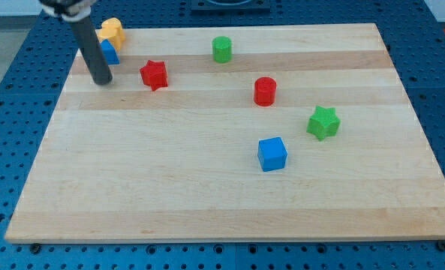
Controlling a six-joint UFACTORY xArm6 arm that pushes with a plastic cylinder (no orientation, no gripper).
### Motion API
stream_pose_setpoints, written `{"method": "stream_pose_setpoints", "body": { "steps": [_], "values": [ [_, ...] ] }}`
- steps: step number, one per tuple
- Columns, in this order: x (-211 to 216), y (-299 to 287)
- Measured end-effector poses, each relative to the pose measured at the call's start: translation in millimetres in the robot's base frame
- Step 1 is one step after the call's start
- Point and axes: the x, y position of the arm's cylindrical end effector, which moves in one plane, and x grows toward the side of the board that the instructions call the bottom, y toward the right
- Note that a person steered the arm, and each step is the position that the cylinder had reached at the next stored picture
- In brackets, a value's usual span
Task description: Push blue cube towards center
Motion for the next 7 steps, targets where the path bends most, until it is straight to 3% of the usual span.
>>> {"method": "stream_pose_setpoints", "body": {
  "steps": [1, 3, 4, 5, 6, 7],
  "values": [
    [84.0, 59.2],
    [250.3, 234.5],
    [240.5, 293.8],
    [188.7, 298.2],
    [153.6, 281.4],
    [150.1, 251.4]
  ]
}}
